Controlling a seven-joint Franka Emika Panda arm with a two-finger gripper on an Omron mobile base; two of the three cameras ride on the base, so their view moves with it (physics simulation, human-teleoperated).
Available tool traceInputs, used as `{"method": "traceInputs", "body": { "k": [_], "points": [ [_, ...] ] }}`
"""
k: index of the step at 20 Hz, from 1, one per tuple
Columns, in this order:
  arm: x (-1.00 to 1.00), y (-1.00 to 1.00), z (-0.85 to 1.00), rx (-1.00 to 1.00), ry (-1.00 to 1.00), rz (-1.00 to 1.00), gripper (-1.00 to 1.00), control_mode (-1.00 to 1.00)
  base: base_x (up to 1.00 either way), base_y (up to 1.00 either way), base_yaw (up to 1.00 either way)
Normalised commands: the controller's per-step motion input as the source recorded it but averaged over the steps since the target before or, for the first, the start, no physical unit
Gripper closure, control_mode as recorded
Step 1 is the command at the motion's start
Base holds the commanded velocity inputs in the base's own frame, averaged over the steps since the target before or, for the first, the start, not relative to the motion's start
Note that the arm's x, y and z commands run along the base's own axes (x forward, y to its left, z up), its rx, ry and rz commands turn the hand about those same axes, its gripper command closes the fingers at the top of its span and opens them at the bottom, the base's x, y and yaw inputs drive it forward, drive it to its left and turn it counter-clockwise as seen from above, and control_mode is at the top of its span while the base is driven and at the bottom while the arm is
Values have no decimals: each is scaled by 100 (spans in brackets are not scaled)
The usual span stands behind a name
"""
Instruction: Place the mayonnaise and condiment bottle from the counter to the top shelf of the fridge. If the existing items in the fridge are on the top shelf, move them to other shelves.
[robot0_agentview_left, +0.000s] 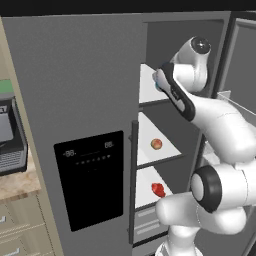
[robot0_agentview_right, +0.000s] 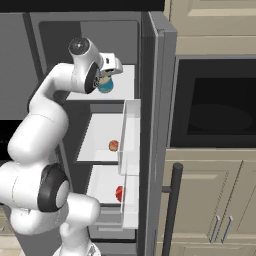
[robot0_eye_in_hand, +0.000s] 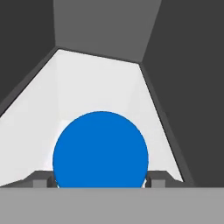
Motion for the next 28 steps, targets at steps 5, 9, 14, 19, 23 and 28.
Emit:
{"method": "traceInputs", "body": {
  "k": [5,9,14,19,23,28],
  "points": [
    [83,-1,-40,0,0,0,100,-100,0,0,0],
    [98,-6,-24,0,0,0,100,-100,0,0,0],
    [77,-18,-40,0,0,0,100,-100,0,0,0],
    [42,-1,-24,0,0,0,-100,-100,0,0,0],
    [0,0,0,0,0,0,-100,-100,0,0,0],
    [0,0,0,3,-1,0,-100,-100,0,0,0]
  ]
}}
